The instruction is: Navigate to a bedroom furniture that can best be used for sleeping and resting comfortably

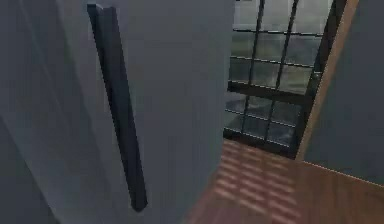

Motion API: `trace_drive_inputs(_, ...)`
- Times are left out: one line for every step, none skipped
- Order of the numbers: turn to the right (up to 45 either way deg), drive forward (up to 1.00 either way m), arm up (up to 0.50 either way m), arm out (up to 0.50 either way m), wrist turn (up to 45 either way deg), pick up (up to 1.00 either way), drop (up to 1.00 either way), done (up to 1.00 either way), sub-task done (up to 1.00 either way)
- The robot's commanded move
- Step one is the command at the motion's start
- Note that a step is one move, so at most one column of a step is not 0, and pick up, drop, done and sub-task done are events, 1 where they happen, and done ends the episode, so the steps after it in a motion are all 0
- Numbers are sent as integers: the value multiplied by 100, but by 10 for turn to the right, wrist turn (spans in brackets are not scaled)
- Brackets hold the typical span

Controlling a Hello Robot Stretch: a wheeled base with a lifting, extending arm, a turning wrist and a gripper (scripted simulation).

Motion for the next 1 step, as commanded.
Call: trace_drive_inputs(-450,0,0,0,0,0,0,0,0)
